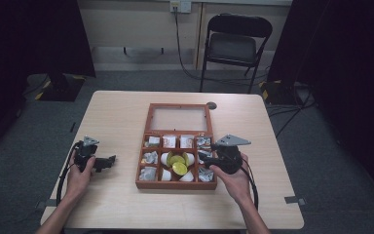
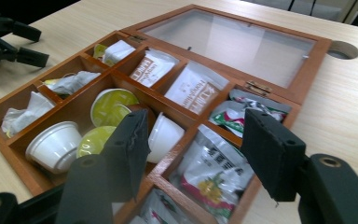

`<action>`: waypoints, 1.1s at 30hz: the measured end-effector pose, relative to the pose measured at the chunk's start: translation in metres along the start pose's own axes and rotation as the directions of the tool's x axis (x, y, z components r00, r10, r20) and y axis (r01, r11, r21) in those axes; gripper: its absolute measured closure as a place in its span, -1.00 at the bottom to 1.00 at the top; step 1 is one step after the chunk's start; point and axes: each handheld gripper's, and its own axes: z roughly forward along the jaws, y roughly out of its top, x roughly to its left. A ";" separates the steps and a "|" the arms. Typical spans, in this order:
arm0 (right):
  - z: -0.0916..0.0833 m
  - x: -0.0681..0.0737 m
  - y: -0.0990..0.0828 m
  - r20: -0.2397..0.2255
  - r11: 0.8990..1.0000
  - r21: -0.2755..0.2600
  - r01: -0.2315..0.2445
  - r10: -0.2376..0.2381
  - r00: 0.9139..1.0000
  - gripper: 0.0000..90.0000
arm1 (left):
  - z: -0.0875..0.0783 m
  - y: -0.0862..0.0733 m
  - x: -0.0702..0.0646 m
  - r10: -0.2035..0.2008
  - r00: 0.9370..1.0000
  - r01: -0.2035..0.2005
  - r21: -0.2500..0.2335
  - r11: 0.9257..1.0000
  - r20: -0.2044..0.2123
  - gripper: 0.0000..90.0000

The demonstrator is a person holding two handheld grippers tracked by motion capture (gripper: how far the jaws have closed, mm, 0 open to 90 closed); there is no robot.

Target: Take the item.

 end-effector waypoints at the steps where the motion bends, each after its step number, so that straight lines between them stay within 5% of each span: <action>1: 0.004 0.004 0.002 -0.014 1.000 0.005 0.011 -0.011 1.000 -0.07 | 0.000 0.000 0.000 0.000 1.000 0.000 0.000 1.000 0.000 -1.00; 21: 0.050 0.034 0.000 -0.153 0.993 0.093 0.079 -0.064 0.986 -0.02 | 0.000 0.000 0.000 0.000 1.000 0.000 0.000 1.000 0.000 -1.00; 33: 0.067 0.046 -0.009 -0.192 0.983 0.148 0.106 -0.077 0.978 0.02 | 0.000 0.000 0.000 0.000 1.000 0.000 0.000 1.000 0.000 -1.00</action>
